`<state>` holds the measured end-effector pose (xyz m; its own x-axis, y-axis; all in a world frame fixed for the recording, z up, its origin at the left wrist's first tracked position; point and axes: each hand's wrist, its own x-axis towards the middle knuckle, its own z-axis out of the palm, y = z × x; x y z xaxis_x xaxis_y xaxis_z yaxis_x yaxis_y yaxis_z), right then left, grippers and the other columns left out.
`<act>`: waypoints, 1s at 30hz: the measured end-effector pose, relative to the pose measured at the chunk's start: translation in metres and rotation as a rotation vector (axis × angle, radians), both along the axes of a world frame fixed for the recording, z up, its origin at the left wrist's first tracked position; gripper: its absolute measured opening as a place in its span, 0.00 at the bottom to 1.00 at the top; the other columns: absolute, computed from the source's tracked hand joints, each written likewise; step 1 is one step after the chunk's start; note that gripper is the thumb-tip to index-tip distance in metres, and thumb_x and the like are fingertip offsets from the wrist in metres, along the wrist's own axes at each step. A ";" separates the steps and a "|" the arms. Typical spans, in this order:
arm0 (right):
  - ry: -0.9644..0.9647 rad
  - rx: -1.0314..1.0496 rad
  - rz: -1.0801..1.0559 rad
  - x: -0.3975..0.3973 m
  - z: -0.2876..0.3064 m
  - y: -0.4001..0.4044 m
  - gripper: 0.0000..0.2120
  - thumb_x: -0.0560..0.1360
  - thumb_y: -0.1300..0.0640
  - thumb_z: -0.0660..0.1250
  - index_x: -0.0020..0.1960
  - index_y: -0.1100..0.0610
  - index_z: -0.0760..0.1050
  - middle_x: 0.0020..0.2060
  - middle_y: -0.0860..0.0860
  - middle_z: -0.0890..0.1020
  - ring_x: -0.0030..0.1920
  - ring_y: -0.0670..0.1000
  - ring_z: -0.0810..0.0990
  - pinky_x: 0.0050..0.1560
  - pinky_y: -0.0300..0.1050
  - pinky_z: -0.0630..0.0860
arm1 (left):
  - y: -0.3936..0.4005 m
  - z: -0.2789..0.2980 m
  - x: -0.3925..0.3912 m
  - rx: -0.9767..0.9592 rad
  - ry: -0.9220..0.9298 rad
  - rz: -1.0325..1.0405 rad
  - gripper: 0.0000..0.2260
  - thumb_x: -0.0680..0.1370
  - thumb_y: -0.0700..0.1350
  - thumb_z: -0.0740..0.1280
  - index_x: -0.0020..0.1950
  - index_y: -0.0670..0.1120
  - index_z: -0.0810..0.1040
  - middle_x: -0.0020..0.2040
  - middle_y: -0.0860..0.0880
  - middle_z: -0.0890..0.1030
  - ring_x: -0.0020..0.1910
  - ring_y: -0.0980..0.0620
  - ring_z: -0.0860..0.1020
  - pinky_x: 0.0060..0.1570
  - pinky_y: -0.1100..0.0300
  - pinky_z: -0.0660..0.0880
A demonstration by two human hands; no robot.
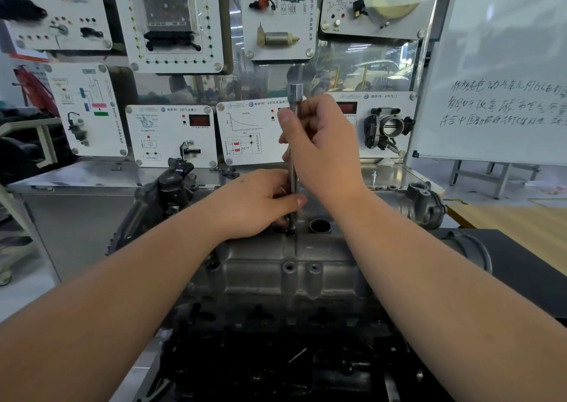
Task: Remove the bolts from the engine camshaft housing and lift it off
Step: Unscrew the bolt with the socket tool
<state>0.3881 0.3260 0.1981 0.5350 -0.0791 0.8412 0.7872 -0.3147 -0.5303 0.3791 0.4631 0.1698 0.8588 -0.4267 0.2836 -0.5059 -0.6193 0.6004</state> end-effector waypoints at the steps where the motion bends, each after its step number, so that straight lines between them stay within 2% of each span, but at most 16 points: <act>1: 0.008 0.002 0.000 0.001 0.000 -0.001 0.08 0.81 0.50 0.65 0.44 0.47 0.69 0.34 0.51 0.83 0.31 0.52 0.81 0.34 0.49 0.79 | 0.000 0.000 0.001 0.001 0.002 -0.007 0.06 0.83 0.51 0.66 0.58 0.54 0.78 0.49 0.55 0.85 0.41 0.61 0.85 0.37 0.69 0.76; 3: 0.029 0.008 0.023 0.001 0.000 -0.001 0.07 0.82 0.51 0.62 0.45 0.48 0.70 0.33 0.48 0.83 0.28 0.46 0.81 0.30 0.37 0.74 | 0.000 0.000 0.000 -0.014 0.017 -0.012 0.05 0.83 0.48 0.65 0.58 0.55 0.78 0.50 0.56 0.85 0.41 0.60 0.85 0.33 0.74 0.73; 5: 0.039 -0.001 0.038 0.002 -0.001 -0.001 0.07 0.83 0.51 0.60 0.47 0.50 0.72 0.33 0.47 0.83 0.28 0.44 0.80 0.29 0.34 0.72 | 0.000 0.001 -0.001 -0.027 0.023 -0.008 0.04 0.83 0.47 0.65 0.55 0.55 0.78 0.48 0.56 0.85 0.41 0.59 0.85 0.32 0.74 0.72; 7: 0.026 -0.008 0.041 0.001 -0.001 0.000 0.08 0.82 0.50 0.59 0.47 0.50 0.73 0.33 0.47 0.83 0.28 0.45 0.80 0.29 0.34 0.72 | 0.000 0.001 -0.001 -0.028 0.007 0.002 0.02 0.82 0.48 0.67 0.54 0.54 0.78 0.45 0.54 0.85 0.39 0.57 0.86 0.32 0.71 0.73; 10: 0.009 0.014 0.058 0.000 0.000 0.000 0.05 0.80 0.46 0.64 0.47 0.44 0.72 0.35 0.51 0.83 0.29 0.47 0.81 0.30 0.41 0.75 | -0.001 0.002 -0.001 0.009 -0.015 0.028 0.08 0.80 0.51 0.68 0.55 0.48 0.77 0.44 0.51 0.84 0.38 0.56 0.86 0.37 0.58 0.75; 12: 0.008 0.040 0.059 0.000 0.000 0.000 0.07 0.79 0.46 0.68 0.48 0.46 0.71 0.36 0.53 0.83 0.29 0.47 0.81 0.31 0.42 0.77 | -0.001 0.002 -0.001 0.009 -0.019 0.036 0.11 0.80 0.52 0.69 0.54 0.45 0.77 0.43 0.49 0.84 0.38 0.56 0.86 0.39 0.55 0.76; 14: 0.010 0.053 0.061 0.001 0.000 -0.001 0.08 0.79 0.48 0.68 0.47 0.49 0.71 0.36 0.53 0.82 0.28 0.46 0.81 0.30 0.39 0.76 | 0.000 0.002 -0.001 -0.006 -0.013 0.019 0.08 0.80 0.51 0.69 0.52 0.48 0.78 0.43 0.50 0.84 0.39 0.57 0.86 0.37 0.58 0.76; 16: 0.011 0.035 0.069 0.000 0.000 0.000 0.08 0.81 0.50 0.64 0.44 0.49 0.71 0.34 0.51 0.83 0.27 0.45 0.81 0.29 0.35 0.73 | 0.000 0.002 -0.002 -0.034 0.005 -0.019 0.01 0.82 0.49 0.68 0.52 0.54 0.78 0.46 0.53 0.85 0.40 0.60 0.85 0.34 0.68 0.76; 19: 0.044 0.003 0.103 -0.002 0.000 0.002 0.11 0.83 0.51 0.60 0.43 0.48 0.72 0.33 0.48 0.83 0.27 0.46 0.81 0.28 0.32 0.70 | 0.000 0.002 -0.001 -0.054 0.024 -0.040 0.04 0.83 0.45 0.66 0.52 0.54 0.78 0.48 0.53 0.85 0.40 0.61 0.85 0.33 0.74 0.74; 22: 0.059 -0.002 0.141 -0.003 0.001 0.002 0.11 0.83 0.50 0.58 0.43 0.48 0.73 0.32 0.47 0.82 0.27 0.48 0.80 0.29 0.35 0.71 | 0.000 0.002 -0.001 -0.037 0.017 -0.007 0.03 0.82 0.47 0.67 0.52 0.49 0.79 0.43 0.52 0.85 0.39 0.59 0.85 0.31 0.73 0.73; 25: 0.053 -0.017 0.114 -0.002 0.000 0.001 0.06 0.79 0.45 0.65 0.46 0.46 0.73 0.35 0.51 0.83 0.30 0.49 0.82 0.32 0.43 0.77 | 0.000 0.002 0.001 -0.015 -0.004 0.028 0.10 0.80 0.51 0.70 0.54 0.44 0.79 0.41 0.48 0.85 0.38 0.56 0.86 0.32 0.66 0.74; 27: 0.044 -0.017 0.084 -0.001 -0.001 0.001 0.07 0.79 0.47 0.68 0.46 0.47 0.72 0.36 0.52 0.83 0.32 0.50 0.82 0.35 0.48 0.80 | 0.000 0.002 0.000 -0.025 0.000 0.029 0.13 0.79 0.52 0.70 0.56 0.43 0.79 0.40 0.47 0.84 0.38 0.55 0.86 0.35 0.60 0.73; 30: 0.047 -0.015 0.068 0.000 -0.001 0.000 0.08 0.81 0.51 0.65 0.44 0.50 0.72 0.35 0.51 0.83 0.30 0.48 0.81 0.32 0.40 0.76 | -0.001 0.002 -0.002 -0.013 -0.010 0.025 0.10 0.81 0.52 0.68 0.56 0.46 0.80 0.42 0.51 0.85 0.39 0.57 0.86 0.38 0.60 0.76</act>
